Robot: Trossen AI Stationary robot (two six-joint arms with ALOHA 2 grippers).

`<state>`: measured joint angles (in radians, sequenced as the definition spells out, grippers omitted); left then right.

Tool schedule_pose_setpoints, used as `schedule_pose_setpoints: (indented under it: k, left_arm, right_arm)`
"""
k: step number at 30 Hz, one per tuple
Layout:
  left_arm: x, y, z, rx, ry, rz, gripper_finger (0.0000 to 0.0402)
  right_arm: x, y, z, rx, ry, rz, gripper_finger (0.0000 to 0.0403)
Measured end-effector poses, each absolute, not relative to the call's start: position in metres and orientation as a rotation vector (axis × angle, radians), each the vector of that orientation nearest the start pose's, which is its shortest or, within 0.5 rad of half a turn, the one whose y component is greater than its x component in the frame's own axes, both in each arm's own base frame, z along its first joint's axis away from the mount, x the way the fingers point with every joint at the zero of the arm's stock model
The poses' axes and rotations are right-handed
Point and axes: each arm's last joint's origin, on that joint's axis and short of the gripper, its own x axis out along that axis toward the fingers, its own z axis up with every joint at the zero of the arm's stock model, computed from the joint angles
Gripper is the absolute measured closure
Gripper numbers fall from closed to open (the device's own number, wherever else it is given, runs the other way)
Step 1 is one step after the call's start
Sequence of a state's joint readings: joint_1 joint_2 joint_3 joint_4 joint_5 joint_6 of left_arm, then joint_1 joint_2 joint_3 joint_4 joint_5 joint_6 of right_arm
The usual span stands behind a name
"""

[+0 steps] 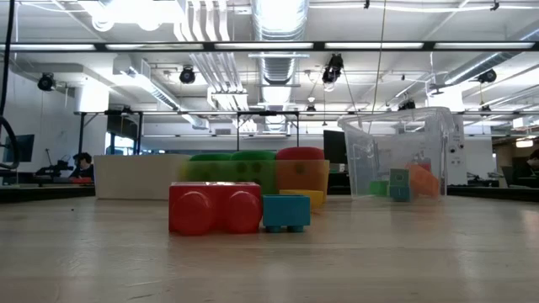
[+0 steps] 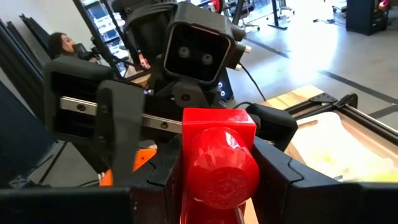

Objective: Pick & Place Toys
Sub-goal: Put the left red game piece into the transparent bin

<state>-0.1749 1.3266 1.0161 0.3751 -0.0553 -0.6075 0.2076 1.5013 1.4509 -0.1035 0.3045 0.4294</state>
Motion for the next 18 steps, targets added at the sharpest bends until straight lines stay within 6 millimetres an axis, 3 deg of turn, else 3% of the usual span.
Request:
schedule_pose_setpoints:
  k: [9, 18]
  left_arm:
    - [0.3, -0.052, 0.348, -0.627, -0.012, -0.156, 0.009]
    - [0.3, -0.051, 0.346, -0.643, 0.014, -0.155, 0.0054]
  right_arm:
    - [0.339, 0.054, 0.399, 0.399, 0.137, -0.12, 0.0278]
    - [0.336, 0.052, 0.399, 0.481, 0.182, -0.034, 0.0278]
